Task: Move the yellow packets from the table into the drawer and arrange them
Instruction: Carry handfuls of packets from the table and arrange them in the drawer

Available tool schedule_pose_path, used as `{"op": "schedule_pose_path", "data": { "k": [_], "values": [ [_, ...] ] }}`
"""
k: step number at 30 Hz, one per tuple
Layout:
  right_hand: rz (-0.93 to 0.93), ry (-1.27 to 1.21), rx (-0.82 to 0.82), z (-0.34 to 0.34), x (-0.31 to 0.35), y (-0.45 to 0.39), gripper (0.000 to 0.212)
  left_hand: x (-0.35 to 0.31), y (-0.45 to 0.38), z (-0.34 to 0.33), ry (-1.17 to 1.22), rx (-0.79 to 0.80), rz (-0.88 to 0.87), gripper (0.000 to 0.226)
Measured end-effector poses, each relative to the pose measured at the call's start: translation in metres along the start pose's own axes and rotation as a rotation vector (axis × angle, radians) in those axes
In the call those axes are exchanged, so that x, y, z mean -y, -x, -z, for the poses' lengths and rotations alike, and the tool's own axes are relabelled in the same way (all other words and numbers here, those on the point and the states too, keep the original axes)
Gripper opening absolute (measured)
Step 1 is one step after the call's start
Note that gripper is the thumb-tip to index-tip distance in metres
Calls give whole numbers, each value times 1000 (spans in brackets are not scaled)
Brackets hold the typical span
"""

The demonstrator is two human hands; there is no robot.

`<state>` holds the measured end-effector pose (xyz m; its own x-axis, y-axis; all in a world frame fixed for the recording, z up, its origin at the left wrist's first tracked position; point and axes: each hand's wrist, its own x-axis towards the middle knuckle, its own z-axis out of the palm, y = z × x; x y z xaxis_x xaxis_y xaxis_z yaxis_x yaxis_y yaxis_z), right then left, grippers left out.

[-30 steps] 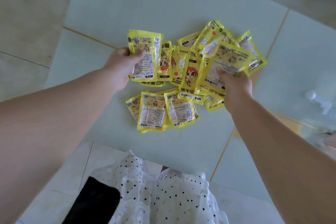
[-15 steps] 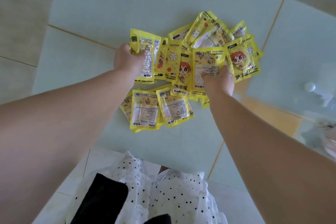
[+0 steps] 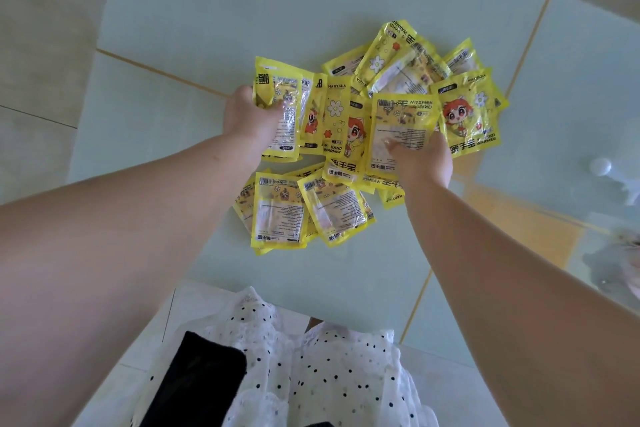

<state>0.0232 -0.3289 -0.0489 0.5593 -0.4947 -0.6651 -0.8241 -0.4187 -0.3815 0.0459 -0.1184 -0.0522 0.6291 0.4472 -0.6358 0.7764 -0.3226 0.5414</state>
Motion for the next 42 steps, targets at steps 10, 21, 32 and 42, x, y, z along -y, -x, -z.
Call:
{"op": "schedule_pose_path", "data": {
  "k": [10, 21, 32, 42],
  "values": [
    [18, -205, 105, 15, 4, 18, 53, 12, 15, 19, 270, 146, 102, 11],
    [156, -302, 485, 16, 60, 80, 25, 50, 84, 97, 753, 229, 184, 8],
    [424, 113, 930, -63, 23, 243, 40, 228, 276, 162, 1229, -316, 367, 14],
    [545, 601, 1277, -148, -121, 438, 42, 426, 478, 149, 1702, -852, 551, 33]
  ]
}}
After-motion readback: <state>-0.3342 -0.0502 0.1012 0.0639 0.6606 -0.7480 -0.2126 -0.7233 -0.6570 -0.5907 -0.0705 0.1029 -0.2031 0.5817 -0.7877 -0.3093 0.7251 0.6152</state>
